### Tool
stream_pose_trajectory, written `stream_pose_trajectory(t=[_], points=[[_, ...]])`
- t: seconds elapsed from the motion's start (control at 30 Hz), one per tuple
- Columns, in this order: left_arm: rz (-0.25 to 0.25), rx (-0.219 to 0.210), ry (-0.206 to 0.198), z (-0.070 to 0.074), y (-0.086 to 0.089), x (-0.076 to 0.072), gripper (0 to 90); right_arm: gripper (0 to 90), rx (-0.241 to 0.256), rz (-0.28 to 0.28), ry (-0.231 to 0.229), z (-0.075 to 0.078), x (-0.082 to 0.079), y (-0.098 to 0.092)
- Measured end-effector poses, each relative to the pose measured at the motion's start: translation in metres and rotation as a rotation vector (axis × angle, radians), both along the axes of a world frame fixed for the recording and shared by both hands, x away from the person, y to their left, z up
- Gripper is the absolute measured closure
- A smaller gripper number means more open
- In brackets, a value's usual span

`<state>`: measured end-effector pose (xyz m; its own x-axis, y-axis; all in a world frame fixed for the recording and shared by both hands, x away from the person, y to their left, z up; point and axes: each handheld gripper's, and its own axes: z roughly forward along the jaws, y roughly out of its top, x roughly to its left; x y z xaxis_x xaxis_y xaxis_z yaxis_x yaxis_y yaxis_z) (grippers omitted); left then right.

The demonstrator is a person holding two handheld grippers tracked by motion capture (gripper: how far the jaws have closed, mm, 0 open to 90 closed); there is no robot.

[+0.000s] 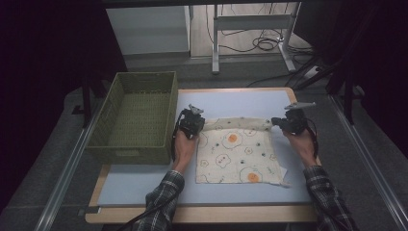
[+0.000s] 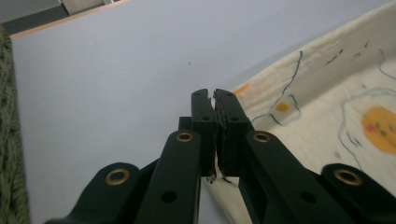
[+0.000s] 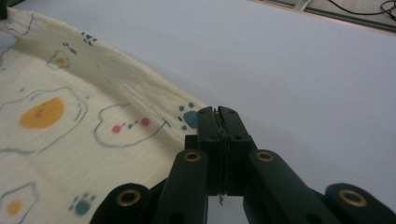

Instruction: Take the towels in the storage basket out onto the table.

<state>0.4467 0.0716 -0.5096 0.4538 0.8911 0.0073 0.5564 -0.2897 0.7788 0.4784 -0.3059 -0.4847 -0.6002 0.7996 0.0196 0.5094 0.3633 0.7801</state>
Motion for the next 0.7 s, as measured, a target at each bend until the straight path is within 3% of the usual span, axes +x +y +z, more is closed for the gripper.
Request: stream_pose_trajectory(t=[0.3,0.33,0.37,0.47,0.7], points=[[-0.051,0.030,-0.029,-0.005,-0.002,-0.049,87.6,88.6,0.019,0.054,-0.005,0.000,-0.051,-0.015],[-0.057,0.035,-0.033,-0.006,-0.002,-0.054,87.6,88.6,0.022,0.070,-0.005,-0.001,-0.062,-0.018],[-0.064,0.042,-0.038,-0.006,-0.002,-0.059,87.6,88.6,0.022,0.070,-0.005,-0.001,-0.062,-0.018],[-0.089,0.024,-0.058,-0.004,0.002,-0.078,87.6,88.6,0.031,0.093,-0.003,0.000,-0.084,-0.022],[-0.137,-0.026,-0.057,-0.003,0.012,-0.101,87.5,88.6,0.026,0.123,0.013,-0.003,-0.113,-0.023]])
